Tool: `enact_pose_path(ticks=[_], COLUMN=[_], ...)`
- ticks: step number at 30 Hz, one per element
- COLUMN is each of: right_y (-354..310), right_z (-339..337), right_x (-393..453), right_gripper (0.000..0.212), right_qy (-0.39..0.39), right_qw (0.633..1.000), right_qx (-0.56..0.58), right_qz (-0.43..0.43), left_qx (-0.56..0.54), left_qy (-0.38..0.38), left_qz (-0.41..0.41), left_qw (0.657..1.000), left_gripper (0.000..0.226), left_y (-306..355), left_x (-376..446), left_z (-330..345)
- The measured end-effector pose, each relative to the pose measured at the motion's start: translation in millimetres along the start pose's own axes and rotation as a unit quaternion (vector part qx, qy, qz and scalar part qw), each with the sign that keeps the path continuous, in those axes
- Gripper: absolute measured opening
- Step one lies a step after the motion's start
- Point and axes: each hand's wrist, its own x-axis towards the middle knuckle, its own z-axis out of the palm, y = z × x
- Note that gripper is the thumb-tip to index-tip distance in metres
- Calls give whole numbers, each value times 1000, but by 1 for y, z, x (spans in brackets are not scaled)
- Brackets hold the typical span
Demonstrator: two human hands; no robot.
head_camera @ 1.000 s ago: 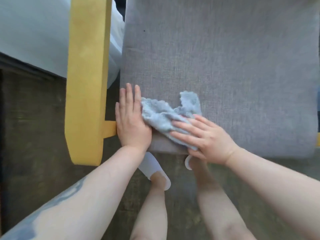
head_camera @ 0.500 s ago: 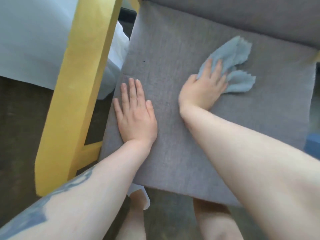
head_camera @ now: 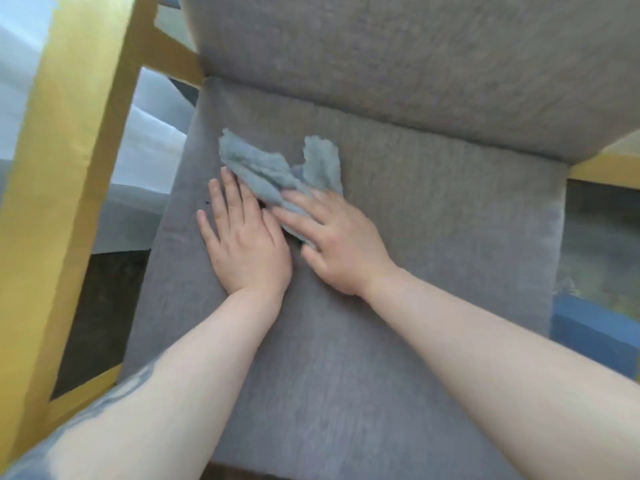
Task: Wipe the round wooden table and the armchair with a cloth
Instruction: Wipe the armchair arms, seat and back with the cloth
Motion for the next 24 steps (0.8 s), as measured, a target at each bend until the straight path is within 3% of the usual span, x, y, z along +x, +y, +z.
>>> enact_pose_path(ticks=[1, 2, 3, 4, 5, 6, 7, 8, 9, 10, 12, 13, 15, 17, 20, 21, 22, 24], right_y=[33, 63, 86, 97, 98, 87, 70, 52, 37, 26, 37, 50, 58, 39, -36, -63, -88, -136], right_z=[-17, -34, -48, -56, -53, -46, -38, -27, -14, -10, -22, -31, -44, -42, -34, -35, -38, -43], right_x=[-33, -58, -70, -69, -55, -32, -12, -3, -8, -25, -67, -85, -109, -109, -54, -29, -6, 38], right_gripper=[54, 55, 55, 56, 56, 56, 57, 58, 57, 55, 51, 50, 50, 51, 59, 59, 57, 51], right_qy=[-3, 2, 49, 116, 171, 193, 200, 168, 112, 35, -59, -82, -74, -27, 76, 100, 123, 148], right_qw=[999, 996, 970, 904, 828, 790, 819, 887, 953, 990, 998, 995, 996, 984, 896, 878, 885, 935], right_qx=[-38, -53, -57, -54, -57, -55, -43, -24, 1, 17, 14, -12, -39, -14, 139, 197, 227, 240], right_qz=[-9, 77, 231, 408, 531, 580, 536, 429, 282, 135, -36, -60, 16, 174, 414, 425, 388, 217], left_qx=[3, 8, 11, 11, 9, 10, 13, 12, 7, 0, -11, -18, -30, -54, -133, -153, -162, -162], left_qy=[0, -1, -2, -4, -5, -4, -3, -4, -10, -20, -48, -67, -97, -113, -87, -51, -8, 77], left_qz=[-1, 0, 5, 13, 24, 33, 39, 48, 67, 104, 188, 213, 208, 162, 54, 20, -1, -7], left_qw=[1000, 1000, 1000, 1000, 1000, 999, 999, 999, 998, 994, 981, 975, 973, 979, 986, 987, 987, 984], left_gripper=[61, 60, 60, 60, 60, 60, 60, 60, 60, 59, 57, 57, 57, 59, 60, 61, 61, 58], left_y=[3, 7, 13, 20, 27, 35, 40, 42, 41, 35, 13, -1, -29, -51, -76, -85, -94, -113], left_x=[0, -1, -1, -1, 0, 0, 1, 0, -2, -8, -23, -32, -52, -72, -91, -95, -98, -105], left_z=[0, 0, 0, 1, 2, 4, 5, 5, 5, 3, -3, -8, -18, -31, -60, -72, -86, -110])
